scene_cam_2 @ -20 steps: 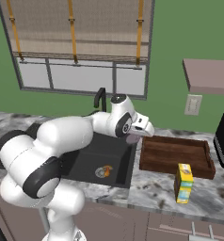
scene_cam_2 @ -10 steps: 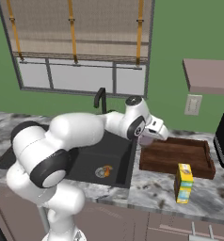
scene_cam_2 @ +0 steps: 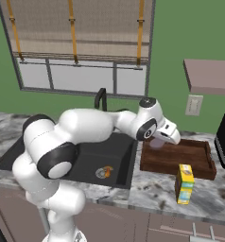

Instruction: Pick up all produce items and place them in the sink. Turn on the sink faucet to wash them. Then turn the sink off and put them in the tray.

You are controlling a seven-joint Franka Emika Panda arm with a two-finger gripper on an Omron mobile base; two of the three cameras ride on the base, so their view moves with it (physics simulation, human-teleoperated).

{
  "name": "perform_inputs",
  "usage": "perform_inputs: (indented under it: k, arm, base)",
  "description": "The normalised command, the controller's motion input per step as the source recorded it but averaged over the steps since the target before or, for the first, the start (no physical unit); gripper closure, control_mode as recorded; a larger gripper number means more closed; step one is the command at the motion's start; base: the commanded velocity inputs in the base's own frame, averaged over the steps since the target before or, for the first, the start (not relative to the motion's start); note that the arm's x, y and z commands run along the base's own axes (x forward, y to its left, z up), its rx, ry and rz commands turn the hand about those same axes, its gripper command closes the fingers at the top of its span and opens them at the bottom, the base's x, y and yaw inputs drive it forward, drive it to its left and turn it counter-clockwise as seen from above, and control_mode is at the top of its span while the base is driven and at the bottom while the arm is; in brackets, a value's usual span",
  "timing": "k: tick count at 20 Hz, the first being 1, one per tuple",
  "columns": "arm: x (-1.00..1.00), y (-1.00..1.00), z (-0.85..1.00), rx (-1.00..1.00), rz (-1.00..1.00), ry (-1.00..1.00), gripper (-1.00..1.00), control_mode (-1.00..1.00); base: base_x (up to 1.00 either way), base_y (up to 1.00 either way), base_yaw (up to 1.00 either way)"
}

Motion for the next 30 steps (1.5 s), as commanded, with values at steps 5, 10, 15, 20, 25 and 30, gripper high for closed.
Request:
perform_inputs:
  k: [5,10,15,20,25,30]
  arm:
    - [0.0,-0.31,-0.07,0.02,-0.11,0.0,1.0,-1.0]
    - [0.0,-0.18,-0.16,0.0,-0.1,0.0,1.0,-1.0]
    - [0.01,-0.13,-0.14,0.01,-0.09,0.0,1.0,-1.0]
    - [0.05,-0.1,-0.11,0.03,-0.08,0.0,1.0,-1.0]
    - [0.06,-0.12,-0.12,0.07,-0.06,0.0,1.0,-1.0]
    - [0.03,-0.17,-0.18,0.1,-0.01,0.0,1.0,-1.0]
  base:
    - [0.0,0.0,0.0]
    - [0.0,0.0,0.0]
    - [0.0,0.0,0.0]
    - [0.0,0.0,0.0]
    - [0.0,0.0,0.0]
    - [0.0,0.0,0.0]
